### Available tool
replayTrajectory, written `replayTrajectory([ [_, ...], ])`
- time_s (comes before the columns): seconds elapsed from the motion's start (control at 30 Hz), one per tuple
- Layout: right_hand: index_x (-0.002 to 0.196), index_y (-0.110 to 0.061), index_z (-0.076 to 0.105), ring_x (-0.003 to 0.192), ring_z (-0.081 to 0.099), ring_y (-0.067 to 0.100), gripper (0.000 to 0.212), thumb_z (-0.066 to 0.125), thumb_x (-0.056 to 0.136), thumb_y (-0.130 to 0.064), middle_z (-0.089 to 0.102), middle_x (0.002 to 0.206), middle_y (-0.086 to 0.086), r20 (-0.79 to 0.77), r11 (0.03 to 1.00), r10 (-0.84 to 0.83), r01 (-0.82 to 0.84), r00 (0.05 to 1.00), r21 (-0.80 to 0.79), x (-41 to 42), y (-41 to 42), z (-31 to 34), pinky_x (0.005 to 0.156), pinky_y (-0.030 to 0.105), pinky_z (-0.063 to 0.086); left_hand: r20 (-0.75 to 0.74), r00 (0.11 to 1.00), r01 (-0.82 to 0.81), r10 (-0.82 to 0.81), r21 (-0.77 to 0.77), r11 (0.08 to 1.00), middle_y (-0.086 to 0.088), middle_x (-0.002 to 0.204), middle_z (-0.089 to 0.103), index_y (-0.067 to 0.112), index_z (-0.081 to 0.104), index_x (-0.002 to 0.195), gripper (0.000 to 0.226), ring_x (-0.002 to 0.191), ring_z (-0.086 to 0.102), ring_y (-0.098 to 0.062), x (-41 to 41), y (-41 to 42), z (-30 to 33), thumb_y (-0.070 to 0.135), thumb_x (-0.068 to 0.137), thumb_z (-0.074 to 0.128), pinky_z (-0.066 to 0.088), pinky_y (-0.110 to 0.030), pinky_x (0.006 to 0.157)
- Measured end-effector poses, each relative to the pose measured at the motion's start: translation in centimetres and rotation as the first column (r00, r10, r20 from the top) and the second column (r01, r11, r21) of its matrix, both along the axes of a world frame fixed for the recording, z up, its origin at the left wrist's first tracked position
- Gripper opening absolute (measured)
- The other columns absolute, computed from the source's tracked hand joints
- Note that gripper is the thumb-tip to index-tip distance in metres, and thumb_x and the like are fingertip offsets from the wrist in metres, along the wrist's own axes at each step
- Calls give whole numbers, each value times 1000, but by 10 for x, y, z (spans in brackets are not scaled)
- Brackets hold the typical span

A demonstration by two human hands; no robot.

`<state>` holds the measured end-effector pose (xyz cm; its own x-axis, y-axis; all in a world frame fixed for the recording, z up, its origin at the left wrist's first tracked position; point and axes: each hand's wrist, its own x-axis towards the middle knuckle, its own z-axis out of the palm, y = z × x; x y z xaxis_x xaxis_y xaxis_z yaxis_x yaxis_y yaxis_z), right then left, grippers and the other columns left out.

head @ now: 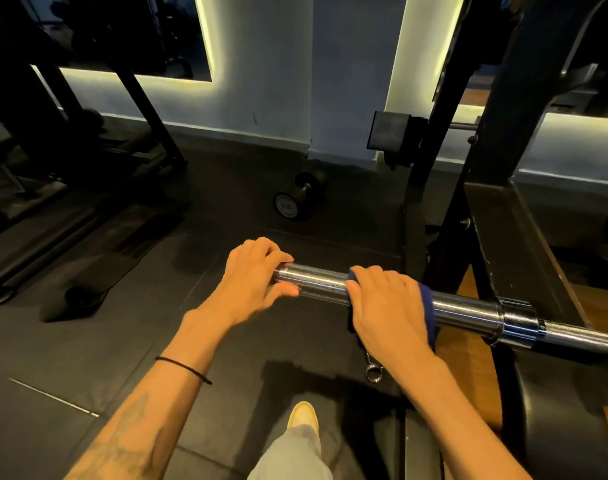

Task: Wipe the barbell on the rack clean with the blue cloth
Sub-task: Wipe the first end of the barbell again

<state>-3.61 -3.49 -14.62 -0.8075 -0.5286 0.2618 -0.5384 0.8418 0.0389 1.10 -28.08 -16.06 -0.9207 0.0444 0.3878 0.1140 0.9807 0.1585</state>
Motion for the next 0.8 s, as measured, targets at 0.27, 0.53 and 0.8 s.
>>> replayTrajectory([
  [0.27,140,-14,43,99,58,24,42,41,106,-38,59,121,5,109,963,269,-267,957,-33,1,-85,6,79,37,38,-51,997,-56,60,72,996,5,104,62,23,59,118,43,98,59,-19,10,12,-1,37,80,74,41,-49,100],
  [0.53,110,-29,56,82,55,18,56,9,100,-58,58,97,-7,107,995,96,-99,990,26,-15,-4,12,69,33,33,-162,968,-186,189,38,982,3,101,51,22,54,111,63,87,40,-12,15,26,-4,41,63,90,34,-29,81],
  [0.8,117,-23,60,75,52,22,31,34,105,-36,56,98,1,-26,973,140,-132,990,187,-14,14,6,60,37,40,74,991,-109,115,-75,991,2,114,56,28,60,124,86,110,50,-19,5,-15,1,93,71,38,36,-54,109],
])
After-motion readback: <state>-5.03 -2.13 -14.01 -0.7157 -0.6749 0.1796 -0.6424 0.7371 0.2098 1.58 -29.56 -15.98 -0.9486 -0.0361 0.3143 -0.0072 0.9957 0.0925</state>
